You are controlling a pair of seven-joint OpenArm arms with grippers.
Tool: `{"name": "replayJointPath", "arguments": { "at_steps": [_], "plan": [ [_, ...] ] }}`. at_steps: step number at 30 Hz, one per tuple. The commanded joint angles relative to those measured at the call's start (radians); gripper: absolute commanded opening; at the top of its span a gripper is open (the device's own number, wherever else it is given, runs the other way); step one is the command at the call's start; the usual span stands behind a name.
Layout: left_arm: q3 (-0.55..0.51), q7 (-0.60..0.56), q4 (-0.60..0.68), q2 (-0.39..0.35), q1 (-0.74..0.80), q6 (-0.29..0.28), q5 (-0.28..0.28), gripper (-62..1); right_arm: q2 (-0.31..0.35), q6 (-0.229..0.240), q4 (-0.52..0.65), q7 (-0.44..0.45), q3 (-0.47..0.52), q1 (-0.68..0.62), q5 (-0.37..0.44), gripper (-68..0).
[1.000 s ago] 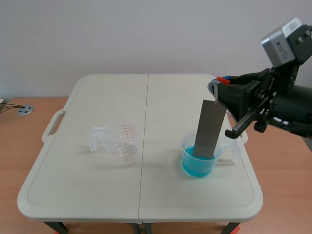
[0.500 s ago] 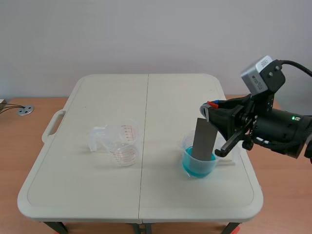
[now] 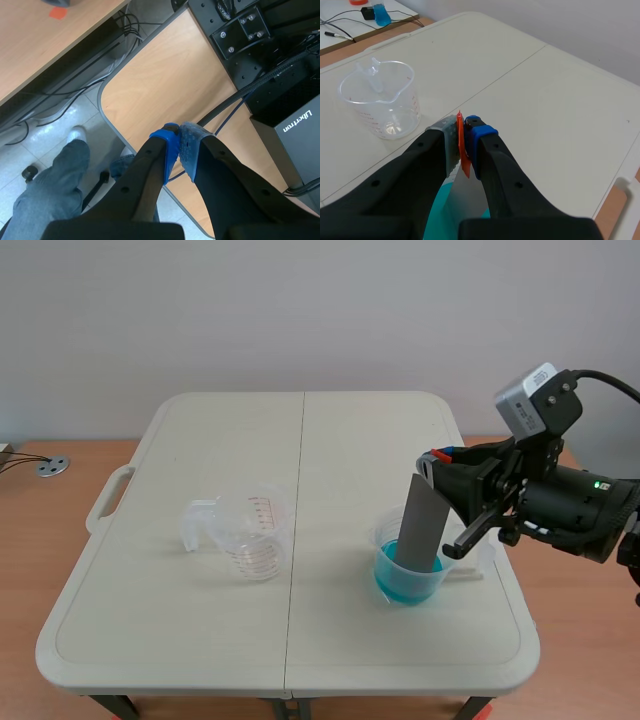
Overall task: Hold the metal plate by the orange handle, dip it into the blue solution, take it out and point at it, then put the plate back in the beaker on the left.
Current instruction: 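Lower the plate into the blue solution, then hold the plate still in the solution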
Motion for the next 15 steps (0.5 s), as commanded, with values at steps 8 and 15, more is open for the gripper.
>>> {"name": "replayJointPath", "arguments": {
  "at_steps": [8, 15],
  "plan": [
    [-0.005, -0.002, 0.008, 0.007, 0.000, -0.007, -0.003, -59.0, 0.008, 0.005, 0.008, 0.004, -0.005, -0.005, -0.007, -66.4],
    [-0.005, -0.002, 0.008, 0.007, 0.000, -0.007, -0.003, -59.0, 0.008, 0.005, 0.008, 0.004, -0.005, -0.005, -0.007, -66.4]
  ]
}}
